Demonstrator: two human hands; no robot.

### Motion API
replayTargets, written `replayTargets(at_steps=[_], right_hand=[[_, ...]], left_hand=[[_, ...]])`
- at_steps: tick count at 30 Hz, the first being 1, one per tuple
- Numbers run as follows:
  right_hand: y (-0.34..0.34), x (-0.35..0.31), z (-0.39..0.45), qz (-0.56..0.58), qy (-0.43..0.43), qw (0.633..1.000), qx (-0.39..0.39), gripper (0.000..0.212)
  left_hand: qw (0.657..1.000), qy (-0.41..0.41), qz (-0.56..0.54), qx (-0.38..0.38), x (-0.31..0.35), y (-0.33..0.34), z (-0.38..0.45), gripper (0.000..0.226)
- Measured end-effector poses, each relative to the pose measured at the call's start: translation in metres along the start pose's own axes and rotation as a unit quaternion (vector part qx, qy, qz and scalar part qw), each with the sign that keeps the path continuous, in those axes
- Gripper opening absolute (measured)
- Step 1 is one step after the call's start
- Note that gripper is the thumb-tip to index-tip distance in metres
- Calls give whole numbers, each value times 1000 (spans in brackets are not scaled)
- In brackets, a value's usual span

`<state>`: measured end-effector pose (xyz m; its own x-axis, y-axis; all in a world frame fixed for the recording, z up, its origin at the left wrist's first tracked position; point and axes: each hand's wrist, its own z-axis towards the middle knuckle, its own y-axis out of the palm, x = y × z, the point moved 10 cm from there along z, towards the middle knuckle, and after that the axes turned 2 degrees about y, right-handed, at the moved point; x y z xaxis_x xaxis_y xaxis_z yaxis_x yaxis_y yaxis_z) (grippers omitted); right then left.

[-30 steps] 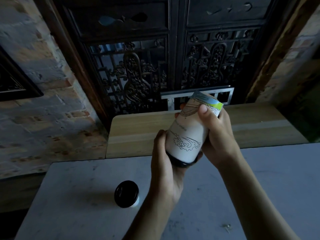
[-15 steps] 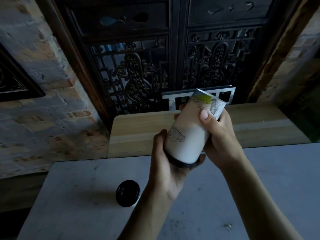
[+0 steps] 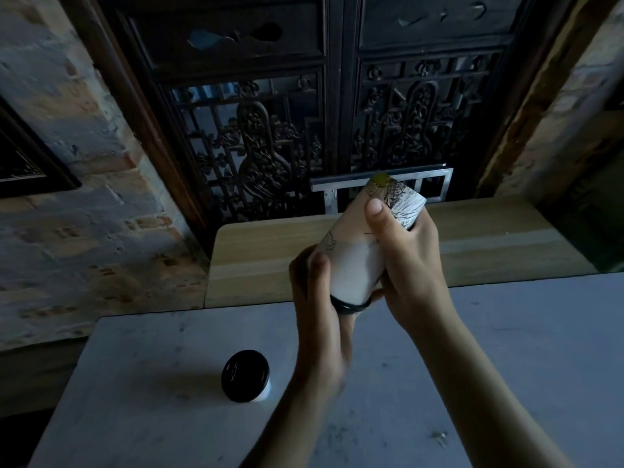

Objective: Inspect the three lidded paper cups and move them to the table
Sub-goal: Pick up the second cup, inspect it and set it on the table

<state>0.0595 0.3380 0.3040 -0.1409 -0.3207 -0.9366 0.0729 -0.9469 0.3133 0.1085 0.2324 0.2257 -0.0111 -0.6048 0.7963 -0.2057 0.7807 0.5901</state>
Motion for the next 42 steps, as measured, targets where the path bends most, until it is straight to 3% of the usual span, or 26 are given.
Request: replayTargets(at_steps=[2, 5, 7, 11, 15, 20, 23, 25, 27, 29, 32, 36, 39, 42], right_hand=[[-1, 3, -2, -4, 0, 1000, 8, 56], [-2, 8, -1, -21, 17, 1000, 2, 73], [0, 8, 1, -23, 34, 999, -35, 76], [12, 2, 3, -14, 46, 991, -122, 105], [15, -1, 3, -6, 49, 989, -138, 101], [10, -2, 4, -19, 36, 995, -91, 86], [5, -3, 4, -16, 27, 998, -50, 56], [4, -4, 2, -15, 24, 999, -38, 36], [3, -5, 1, -18, 23, 999, -29, 36], [2, -6, 0, -20, 29, 999, -26, 56], [4, -7, 1, -9, 41, 997, -59, 67], [5, -10, 1, 13, 63, 992, -109, 74], [4, -12, 1, 6, 57, 993, -99, 76], [1, -11, 0, -7, 49, 996, -70, 72]], left_hand=[[1000, 3, -4, -5, -1, 0, -1, 65], [998, -57, -27, -10, -9, -4, -1, 56], [991, -108, -67, -39, -13, 0, -2, 54], [953, -229, -168, -105, -26, 9, -11, 64], [942, -253, -182, -121, -31, 9, -14, 70], [980, -161, -79, -88, -26, 2, -7, 65], [996, -66, -14, -54, -13, -3, -2, 82], [998, 10, 11, -58, 0, -1, -1, 71], [997, 43, 26, -59, 6, 1, -3, 66], [999, 14, 7, -40, 2, -2, -5, 71], [992, -101, -32, -66, -12, 2, -10, 73], [946, -250, -146, -146, -23, 19, -23, 72], [938, -258, -162, -167, -25, 25, -24, 74], [969, -187, -96, -127, -27, 14, -16, 71]])
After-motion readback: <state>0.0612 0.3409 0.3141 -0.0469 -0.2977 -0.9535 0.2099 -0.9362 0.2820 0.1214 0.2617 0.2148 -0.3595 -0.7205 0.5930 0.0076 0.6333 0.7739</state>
